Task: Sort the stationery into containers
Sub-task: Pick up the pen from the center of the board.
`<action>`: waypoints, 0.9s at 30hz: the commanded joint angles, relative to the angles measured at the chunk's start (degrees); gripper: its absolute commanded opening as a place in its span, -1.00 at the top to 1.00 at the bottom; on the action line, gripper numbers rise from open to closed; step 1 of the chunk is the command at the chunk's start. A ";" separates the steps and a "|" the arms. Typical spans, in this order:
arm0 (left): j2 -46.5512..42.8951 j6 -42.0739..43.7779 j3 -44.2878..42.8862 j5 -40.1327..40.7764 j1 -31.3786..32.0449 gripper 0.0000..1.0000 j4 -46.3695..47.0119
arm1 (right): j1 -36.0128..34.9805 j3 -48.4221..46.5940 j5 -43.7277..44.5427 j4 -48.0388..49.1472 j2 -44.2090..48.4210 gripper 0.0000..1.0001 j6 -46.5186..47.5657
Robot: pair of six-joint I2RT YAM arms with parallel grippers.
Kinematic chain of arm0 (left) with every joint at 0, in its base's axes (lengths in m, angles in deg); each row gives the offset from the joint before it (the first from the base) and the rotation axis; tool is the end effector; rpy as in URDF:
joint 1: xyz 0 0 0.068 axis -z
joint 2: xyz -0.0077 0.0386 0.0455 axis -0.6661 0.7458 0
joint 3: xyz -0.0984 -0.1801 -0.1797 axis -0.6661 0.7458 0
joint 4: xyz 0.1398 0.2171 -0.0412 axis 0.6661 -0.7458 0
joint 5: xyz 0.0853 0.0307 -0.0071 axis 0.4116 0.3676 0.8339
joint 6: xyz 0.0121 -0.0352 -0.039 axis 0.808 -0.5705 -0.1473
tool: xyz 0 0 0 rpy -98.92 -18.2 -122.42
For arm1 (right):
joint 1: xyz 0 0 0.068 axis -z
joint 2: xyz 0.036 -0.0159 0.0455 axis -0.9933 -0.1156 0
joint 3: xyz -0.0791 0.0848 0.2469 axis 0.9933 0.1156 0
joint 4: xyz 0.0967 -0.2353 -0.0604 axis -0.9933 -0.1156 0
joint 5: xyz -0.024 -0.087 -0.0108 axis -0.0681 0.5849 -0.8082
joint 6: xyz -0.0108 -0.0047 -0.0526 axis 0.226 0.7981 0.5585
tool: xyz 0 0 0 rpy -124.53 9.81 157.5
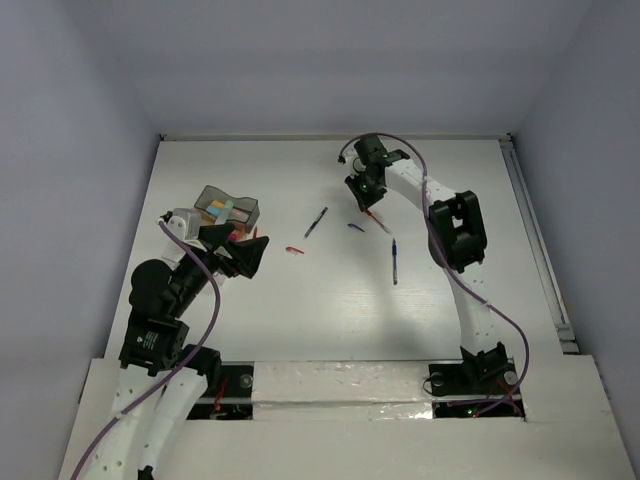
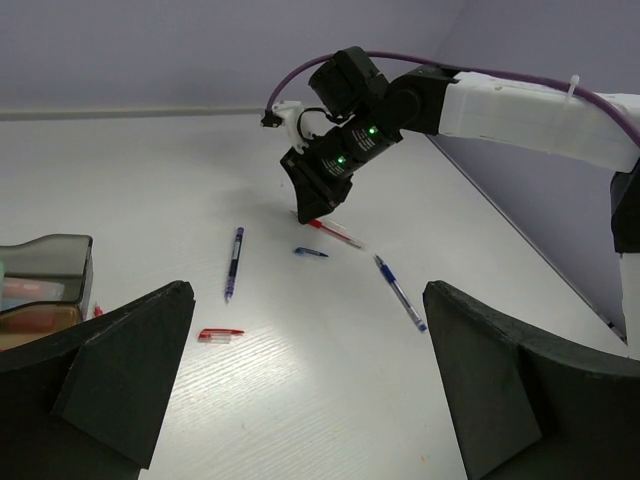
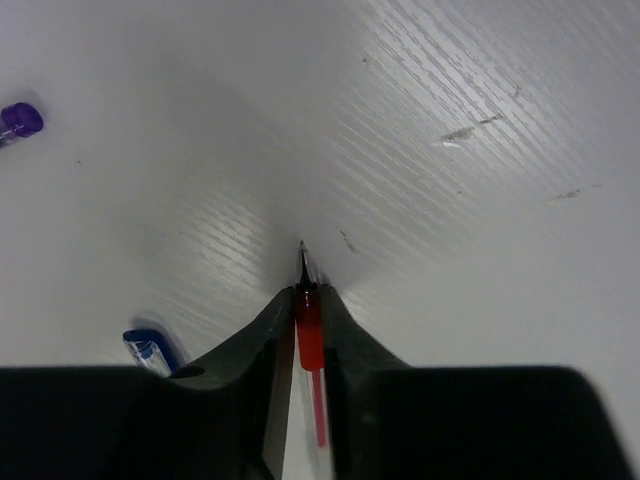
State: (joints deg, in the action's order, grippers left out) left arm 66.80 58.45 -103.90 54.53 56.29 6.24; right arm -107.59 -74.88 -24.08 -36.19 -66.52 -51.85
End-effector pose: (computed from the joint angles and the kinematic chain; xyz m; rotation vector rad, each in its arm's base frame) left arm 0.1014 -0.0388 0.3561 0.2605 1.4229 -0.7030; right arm 0.4622 0.2119 0.1752 -0.8947 2.5384 0.1908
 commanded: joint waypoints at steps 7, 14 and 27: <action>0.18 -0.23 0.58 -1.19 -0.29 -0.98 3.39 | -0.38 0.62 0.16 3.41 1.24 1.00 -3.10; 2.02 -0.94 1.02 -6.29 -0.29 -0.89 5.24 | -0.91 4.13 -0.45 11.92 11.51 1.00 -6.44; 7.39 -1.82 1.55 -11.56 -1.34 -0.76 6.38 | -12.50 41.03 -21.98 66.68 39.65 1.00 -41.65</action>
State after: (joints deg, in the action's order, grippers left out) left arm 72.89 57.23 -102.50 45.17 55.77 9.08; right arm -115.83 -40.81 -39.59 8.59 -28.07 -78.69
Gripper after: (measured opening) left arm 0.888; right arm 0.132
